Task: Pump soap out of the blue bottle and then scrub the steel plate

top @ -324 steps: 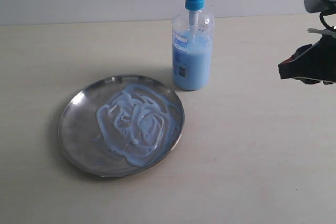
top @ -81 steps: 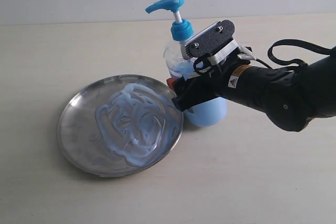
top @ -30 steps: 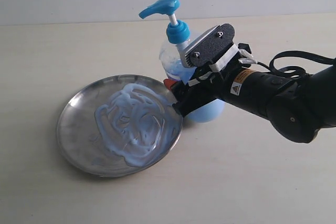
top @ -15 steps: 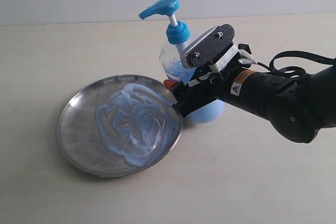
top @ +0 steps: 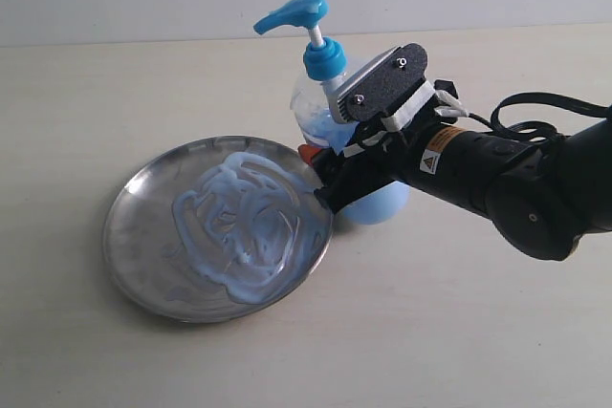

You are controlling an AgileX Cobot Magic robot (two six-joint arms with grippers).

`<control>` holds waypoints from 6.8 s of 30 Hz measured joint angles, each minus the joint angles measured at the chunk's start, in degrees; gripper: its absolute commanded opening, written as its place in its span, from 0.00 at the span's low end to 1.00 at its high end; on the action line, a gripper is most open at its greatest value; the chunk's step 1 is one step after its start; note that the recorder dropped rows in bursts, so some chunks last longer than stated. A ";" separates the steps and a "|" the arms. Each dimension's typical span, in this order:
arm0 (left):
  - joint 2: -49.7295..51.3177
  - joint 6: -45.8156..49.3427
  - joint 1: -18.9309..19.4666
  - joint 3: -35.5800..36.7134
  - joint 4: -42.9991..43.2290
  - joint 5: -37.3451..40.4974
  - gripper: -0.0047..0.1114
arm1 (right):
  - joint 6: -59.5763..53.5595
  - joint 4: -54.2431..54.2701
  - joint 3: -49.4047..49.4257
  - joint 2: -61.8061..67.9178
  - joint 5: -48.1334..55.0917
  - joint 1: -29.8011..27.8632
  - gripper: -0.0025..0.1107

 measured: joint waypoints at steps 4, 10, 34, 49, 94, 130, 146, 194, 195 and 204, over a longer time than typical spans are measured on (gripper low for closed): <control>3.90 0.00 0.00 0.00 -2.68 0.00 0.04 | 0.00 0.00 0.00 0.00 0.00 0.00 0.02; 9.15 0.13 0.00 -2.76 -4.83 0.11 0.04 | 0.00 0.00 0.00 0.00 0.00 0.00 0.02; 34.73 38.69 -2.88 -31.82 -47.38 13.32 0.04 | 0.00 0.11 0.00 0.00 0.00 0.00 0.02; 47.37 41.43 -8.78 -43.72 -47.73 14.98 0.04 | 0.13 0.11 0.00 0.00 0.00 0.00 0.02; 50.83 41.53 -11.46 -45.03 -45.67 19.28 0.04 | 0.70 0.00 0.00 0.19 1.75 0.00 0.02; 49.29 41.42 -11.59 -45.00 -45.95 22.29 0.04 | 3.61 0.02 0.00 0.19 1.75 0.00 0.02; 50.96 41.52 -11.59 -44.97 -46.17 17.94 0.04 | 3.51 -0.19 0.00 0.19 1.86 0.00 0.02; 54.89 40.79 -11.15 -46.13 -49.80 20.51 0.04 | 4.11 0.77 0.00 0.19 1.96 -0.11 0.02; 54.98 40.79 -11.15 -46.13 -49.96 20.51 0.04 | 4.11 0.77 0.00 0.19 1.96 -0.11 0.02; 55.48 39.80 -11.15 -46.41 -50.25 20.97 0.04 | 4.22 0.77 0.00 0.19 1.96 -0.11 0.02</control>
